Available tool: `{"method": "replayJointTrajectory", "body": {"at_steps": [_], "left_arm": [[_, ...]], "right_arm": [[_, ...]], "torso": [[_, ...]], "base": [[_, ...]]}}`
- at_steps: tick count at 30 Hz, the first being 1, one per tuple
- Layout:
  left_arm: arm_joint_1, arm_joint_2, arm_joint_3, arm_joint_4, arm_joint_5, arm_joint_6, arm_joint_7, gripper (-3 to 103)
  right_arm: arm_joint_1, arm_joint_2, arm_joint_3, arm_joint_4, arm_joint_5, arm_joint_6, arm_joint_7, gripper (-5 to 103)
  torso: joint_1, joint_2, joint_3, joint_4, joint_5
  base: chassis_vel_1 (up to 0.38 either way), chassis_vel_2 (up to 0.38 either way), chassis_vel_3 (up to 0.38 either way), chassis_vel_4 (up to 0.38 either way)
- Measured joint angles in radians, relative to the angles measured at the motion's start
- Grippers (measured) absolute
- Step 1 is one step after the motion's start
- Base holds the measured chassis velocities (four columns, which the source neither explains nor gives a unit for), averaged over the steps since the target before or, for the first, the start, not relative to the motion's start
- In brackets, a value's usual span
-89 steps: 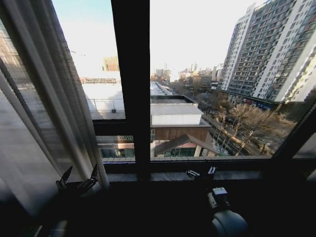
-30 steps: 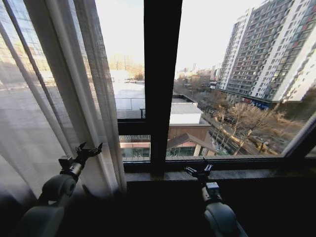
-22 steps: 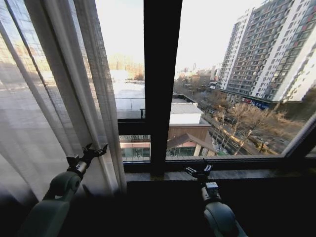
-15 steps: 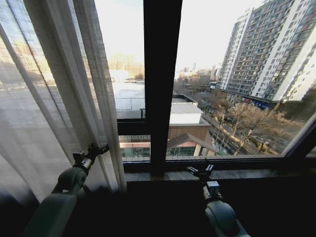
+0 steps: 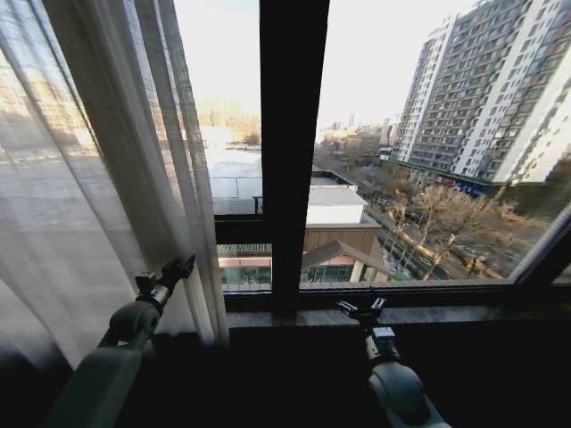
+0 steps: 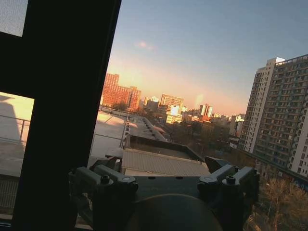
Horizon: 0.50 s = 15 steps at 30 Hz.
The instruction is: Open the curtains by pulling them apart, changing their state from closed to fully open.
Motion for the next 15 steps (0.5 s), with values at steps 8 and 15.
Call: {"method": "replayJointTrajectory", "body": {"at_steps": [8,15], "left_arm": [[0.001,-0.005,0.0,-0.005,0.0,-0.001,0.003,1],[0.015,-0.004,-0.013,-0.031,0.0,-0.001,0.004,0]], "right_arm": [[0.003,-0.002,-0.001,0.012,0.028,0.0,0.004,100],[0.005,-0.002,-0.001,0.026,0.034,0.0,0.007,100]], "torso": [[0.0,0.0,0.0,0.0,0.0],[0.0,0.0,0.0,-0.0001,0.0]], "base": [[0.0,0.0,0.0,0.0],[0.0,0.0,0.0,0.0]]}}
